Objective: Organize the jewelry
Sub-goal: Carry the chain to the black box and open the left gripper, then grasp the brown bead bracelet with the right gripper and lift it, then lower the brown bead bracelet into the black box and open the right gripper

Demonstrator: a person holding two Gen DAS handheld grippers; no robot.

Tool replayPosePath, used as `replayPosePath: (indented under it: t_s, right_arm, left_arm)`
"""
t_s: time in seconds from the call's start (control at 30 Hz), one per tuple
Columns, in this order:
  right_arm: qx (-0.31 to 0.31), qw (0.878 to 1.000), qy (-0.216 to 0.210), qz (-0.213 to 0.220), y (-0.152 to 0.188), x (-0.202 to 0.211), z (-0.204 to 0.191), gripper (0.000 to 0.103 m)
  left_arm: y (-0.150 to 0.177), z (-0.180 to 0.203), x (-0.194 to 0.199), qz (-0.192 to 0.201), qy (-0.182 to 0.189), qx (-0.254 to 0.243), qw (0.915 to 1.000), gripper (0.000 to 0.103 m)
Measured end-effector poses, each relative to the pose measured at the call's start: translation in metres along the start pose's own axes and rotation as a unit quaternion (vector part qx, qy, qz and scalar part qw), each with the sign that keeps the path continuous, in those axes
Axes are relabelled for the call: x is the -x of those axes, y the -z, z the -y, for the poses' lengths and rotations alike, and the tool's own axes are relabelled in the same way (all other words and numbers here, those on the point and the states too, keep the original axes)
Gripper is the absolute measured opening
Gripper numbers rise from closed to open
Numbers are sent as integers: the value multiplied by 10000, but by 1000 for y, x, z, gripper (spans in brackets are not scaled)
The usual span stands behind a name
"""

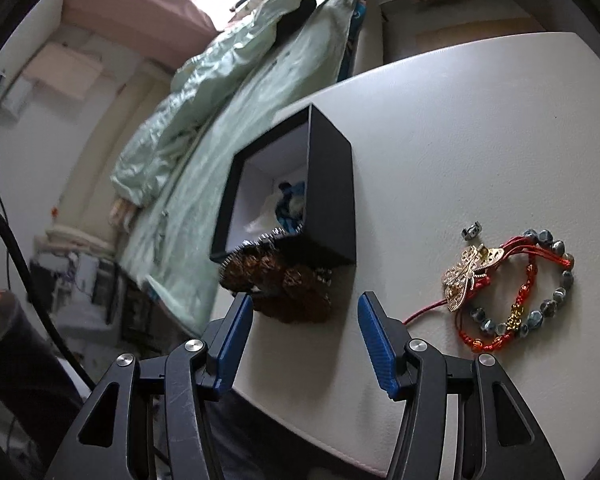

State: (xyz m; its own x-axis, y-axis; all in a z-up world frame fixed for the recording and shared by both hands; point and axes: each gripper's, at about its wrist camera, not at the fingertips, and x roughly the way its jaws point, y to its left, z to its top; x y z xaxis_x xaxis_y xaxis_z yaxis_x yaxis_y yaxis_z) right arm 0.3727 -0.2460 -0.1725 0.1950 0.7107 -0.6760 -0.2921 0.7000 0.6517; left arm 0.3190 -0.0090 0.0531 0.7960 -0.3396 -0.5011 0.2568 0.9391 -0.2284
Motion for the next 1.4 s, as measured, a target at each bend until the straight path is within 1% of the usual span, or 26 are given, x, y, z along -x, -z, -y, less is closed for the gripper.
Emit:
replayPosePath:
  t_s: [0.2, 0.37, 0.4, 0.47, 0.57, 0.63, 0.7, 0.8, 1.1, 1.4]
  right_arm:
    - [315, 9989, 292, -192, 1, -20, -10, 56]
    - [560, 9967, 563, -194, -3, -31, -16, 55]
    - [618, 9962, 598, -125, -3, -31, -18, 46]
    - [755, 9953, 608, -49, -3, -29, -23, 23]
    - [935, 9936, 630, 83, 0, -25, -30, 22]
    - [1001, 9935, 519, 175, 2, -19, -36, 19]
    - [1118, 9922, 478, 274, 3, -12, -45, 19]
    - [1284, 9896, 505, 406, 3, -3, -59, 19]
    - [1693, 9812, 643, 670, -17, 23, -100, 18]
    - [1854, 9751, 752, 958, -43, 48, -126, 18]
  left_arm:
    - [35, -23, -14, -332, -10, 358, 9988, 70]
    - [63, -35, -20, -543, 34, 609, 9967, 70]
    - [67, -37, -21, -577, 55, 645, 9962, 70]
    - [78, -41, -22, -640, 87, 725, 9953, 70]
    - [93, -47, -25, -729, 108, 860, 9936, 70]
    - [103, -54, -26, -795, 119, 1009, 9916, 70]
    - [114, -61, -30, -889, 128, 1155, 9892, 70]
    - [120, -64, -32, -964, 143, 1242, 9875, 70]
    - [128, -78, -27, -920, 148, 1484, 9845, 70]
    - [130, -85, -22, -862, 163, 1623, 9828, 70]
